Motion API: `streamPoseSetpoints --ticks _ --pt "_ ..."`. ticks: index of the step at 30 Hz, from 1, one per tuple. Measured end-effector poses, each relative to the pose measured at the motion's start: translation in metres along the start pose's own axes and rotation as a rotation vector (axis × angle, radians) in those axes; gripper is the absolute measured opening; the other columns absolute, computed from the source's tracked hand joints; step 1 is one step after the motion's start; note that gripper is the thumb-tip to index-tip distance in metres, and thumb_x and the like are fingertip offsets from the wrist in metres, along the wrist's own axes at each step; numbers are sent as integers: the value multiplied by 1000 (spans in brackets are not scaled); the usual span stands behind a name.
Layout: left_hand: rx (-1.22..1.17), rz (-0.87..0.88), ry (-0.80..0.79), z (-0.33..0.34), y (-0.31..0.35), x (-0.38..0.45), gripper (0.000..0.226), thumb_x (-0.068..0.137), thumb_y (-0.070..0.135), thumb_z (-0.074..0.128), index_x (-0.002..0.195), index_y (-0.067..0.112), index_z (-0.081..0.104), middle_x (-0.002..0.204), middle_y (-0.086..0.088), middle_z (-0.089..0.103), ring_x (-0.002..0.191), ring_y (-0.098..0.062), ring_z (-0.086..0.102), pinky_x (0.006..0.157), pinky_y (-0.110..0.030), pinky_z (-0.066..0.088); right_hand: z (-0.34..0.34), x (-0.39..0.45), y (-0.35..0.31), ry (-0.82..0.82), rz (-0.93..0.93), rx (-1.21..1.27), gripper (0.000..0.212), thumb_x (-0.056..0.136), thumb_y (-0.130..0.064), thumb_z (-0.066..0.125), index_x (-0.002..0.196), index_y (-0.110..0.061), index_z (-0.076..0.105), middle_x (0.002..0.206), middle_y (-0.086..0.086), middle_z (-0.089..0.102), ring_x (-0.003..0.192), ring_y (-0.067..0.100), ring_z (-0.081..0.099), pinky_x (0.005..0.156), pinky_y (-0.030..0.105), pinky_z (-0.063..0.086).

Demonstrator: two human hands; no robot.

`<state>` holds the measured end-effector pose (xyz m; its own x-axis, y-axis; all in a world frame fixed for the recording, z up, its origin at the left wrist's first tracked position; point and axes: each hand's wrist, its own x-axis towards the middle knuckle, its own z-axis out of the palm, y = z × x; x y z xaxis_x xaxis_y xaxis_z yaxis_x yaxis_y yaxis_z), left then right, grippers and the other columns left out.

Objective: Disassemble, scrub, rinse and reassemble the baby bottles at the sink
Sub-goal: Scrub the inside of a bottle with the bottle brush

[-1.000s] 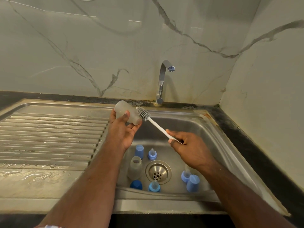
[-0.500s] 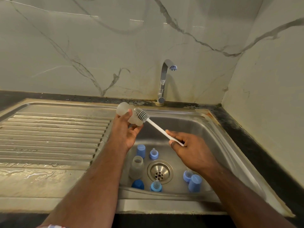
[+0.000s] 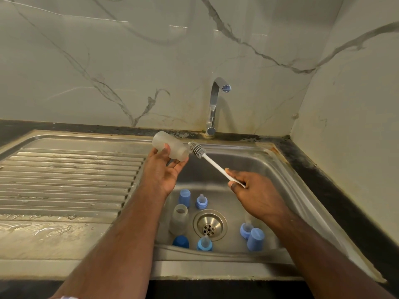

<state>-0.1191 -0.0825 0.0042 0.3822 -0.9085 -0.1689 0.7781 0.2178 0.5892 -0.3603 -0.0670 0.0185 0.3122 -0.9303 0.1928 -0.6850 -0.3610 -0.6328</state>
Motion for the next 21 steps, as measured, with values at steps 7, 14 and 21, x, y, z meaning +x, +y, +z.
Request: streamPoseSetpoints --ticks 7,14,21 --pt "-19 23 -37 -2 -1 1 47 101 8 56 145 22 47 138 -22 55 117 -42 63 77 -51 62 2 2 0 -18 8 -23 39 101 -32 56 139 -40 55 111 -15 70 86 7 65 60 5 45" --pt "-27 20 -69 1 0 0 49 102 7 54 145 30 46 139 -21 52 115 -42 62 79 -52 62 2 2 1 -25 3 -31 40 101 -33 56 140 -40 54 112 -18 69 90 6 65 61 6 45" --pt "-20 11 -77 0 -1 -1 51 102 6 53 146 31 46 140 -20 51 116 -41 63 81 -53 61 4 0 -1 -10 -21 27 38 100 -33 58 137 -41 57 106 -28 65 76 -7 60 58 4 43"
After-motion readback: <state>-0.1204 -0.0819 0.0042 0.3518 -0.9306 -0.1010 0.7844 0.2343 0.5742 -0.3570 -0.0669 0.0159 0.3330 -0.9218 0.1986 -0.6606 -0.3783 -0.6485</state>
